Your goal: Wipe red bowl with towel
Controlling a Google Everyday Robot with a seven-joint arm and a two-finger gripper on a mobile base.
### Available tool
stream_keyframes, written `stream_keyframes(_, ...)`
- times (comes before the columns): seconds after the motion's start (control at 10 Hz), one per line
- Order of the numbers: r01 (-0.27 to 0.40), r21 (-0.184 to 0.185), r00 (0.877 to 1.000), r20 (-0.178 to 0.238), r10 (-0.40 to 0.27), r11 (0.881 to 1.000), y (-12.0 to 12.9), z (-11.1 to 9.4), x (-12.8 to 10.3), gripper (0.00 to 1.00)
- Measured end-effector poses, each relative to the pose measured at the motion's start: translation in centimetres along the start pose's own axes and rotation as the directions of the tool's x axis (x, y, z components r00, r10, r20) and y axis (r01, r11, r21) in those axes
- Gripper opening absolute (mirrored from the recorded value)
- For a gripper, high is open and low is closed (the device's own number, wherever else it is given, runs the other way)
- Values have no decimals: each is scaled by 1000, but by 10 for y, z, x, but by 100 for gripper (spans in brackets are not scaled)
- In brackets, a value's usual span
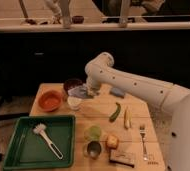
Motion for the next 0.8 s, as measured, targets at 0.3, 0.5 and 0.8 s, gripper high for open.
stream_keyframes(0.3, 57, -11, 998, 6, -57, 998, -9, 10, -36, 0)
stream_keyframes(0.5, 54, -8, 999, 0, -54, 999, -10, 10, -32, 0)
stream_keyframes(0.8, 56, -11, 998, 4, -56, 998, -9, 10, -35, 0)
